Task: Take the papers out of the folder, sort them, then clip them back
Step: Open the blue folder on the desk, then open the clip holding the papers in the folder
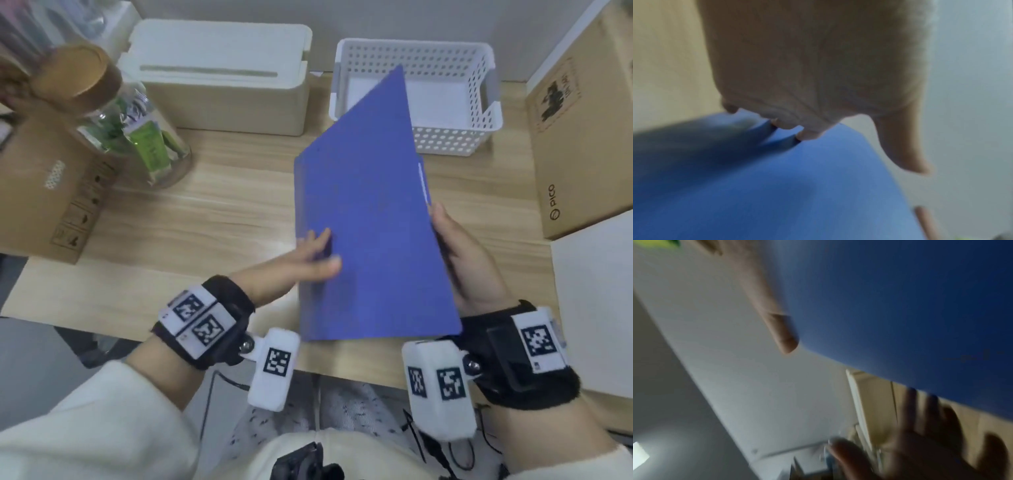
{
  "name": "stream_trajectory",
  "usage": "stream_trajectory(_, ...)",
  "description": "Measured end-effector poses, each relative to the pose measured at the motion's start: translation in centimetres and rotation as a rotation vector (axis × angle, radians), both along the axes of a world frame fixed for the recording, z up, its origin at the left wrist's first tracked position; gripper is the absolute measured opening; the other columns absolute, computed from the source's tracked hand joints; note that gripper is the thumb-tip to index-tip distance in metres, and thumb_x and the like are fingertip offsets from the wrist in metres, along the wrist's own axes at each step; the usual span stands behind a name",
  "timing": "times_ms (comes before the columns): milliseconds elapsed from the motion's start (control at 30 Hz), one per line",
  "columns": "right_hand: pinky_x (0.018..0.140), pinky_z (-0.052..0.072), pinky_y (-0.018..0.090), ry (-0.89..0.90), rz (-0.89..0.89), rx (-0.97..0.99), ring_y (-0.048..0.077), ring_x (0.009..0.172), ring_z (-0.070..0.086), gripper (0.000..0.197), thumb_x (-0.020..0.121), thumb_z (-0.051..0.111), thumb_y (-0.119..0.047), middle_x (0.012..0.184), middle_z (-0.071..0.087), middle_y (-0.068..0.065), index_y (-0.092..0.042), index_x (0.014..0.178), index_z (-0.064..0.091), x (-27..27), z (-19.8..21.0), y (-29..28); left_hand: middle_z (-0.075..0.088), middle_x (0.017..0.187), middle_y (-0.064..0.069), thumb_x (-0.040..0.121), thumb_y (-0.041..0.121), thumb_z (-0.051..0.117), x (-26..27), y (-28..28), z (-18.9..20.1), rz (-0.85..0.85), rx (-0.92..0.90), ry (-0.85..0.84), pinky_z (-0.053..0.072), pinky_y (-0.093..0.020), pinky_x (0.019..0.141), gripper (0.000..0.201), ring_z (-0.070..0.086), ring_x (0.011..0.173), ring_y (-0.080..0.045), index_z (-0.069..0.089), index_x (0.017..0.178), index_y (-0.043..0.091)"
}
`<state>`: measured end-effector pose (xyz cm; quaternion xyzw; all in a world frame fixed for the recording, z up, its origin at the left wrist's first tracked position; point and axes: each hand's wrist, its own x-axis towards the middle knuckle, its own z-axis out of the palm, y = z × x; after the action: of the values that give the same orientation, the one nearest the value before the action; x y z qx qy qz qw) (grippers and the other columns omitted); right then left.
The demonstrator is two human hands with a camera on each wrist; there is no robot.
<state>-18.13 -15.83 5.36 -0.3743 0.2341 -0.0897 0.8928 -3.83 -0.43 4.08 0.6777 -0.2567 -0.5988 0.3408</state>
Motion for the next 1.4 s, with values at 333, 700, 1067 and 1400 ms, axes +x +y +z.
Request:
stream_trajectory(333,0.093,0.04,0.009,0.13,0.52,-0.735,-0.003,0.116,0.049,0.041,0.088,0.056,-0.03,0.135,0.048,-0.011,-0.041,0.126,0.046,6.2,0.0,4.4,0.069,0.076,0.008,0.061,0.011,0.048,6.8,2.9,8.6,0.179,-0.054,-0.062,0.052,-0.022,0.047,0.035,0.064,0.06,-0.008,0.061,0.092,0.02)
stream_trajectory(700,0.116,0.007,0.048,0.964,0.601,-1.43,0.024,0.147,-0.006,0.085,0.077,0.062,-0.053,0.16,-0.008,-0.007,-0.046,0.145,0.011,5.6,-10.7,4.1,-0.018,0.155,-0.016,0.078,0.022,0.066,11.9,7.2,-2.8,-0.276,0.559,-1.007,0.011,-0.055,0.113,0.094,-0.011,0.143,-0.038,0.001,0.146,0.022)
stream_trajectory(1067,0.115,-0.001,0.045,0.896,0.576,-1.401,0.02,0.146,-0.016,0.094,0.074,0.065,-0.055,0.158,-0.014,-0.018,-0.05,0.145,0.003,5.0,-12.3,6.9,-0.014,0.158,0.0,0.085,0.051,0.049,5.1,1.6,-9.9,-0.295,0.195,-0.864,-0.011,-0.058,0.111,0.079,-0.018,0.144,-0.022,0.005,0.146,0.028)
stream_trajectory(1400,0.115,-0.003,0.042,0.834,0.539,-1.362,0.016,0.146,-0.015,0.097,0.068,0.073,-0.05,0.157,-0.008,-0.024,-0.055,0.142,0.01,4.8,-12.6,6.3,-0.016,0.157,-0.009,0.087,0.052,0.041,3.0,0.1,-9.6,-0.302,0.365,-0.937,0.004,-0.069,0.107,0.078,-0.018,0.143,-0.033,0.0,0.146,0.021)
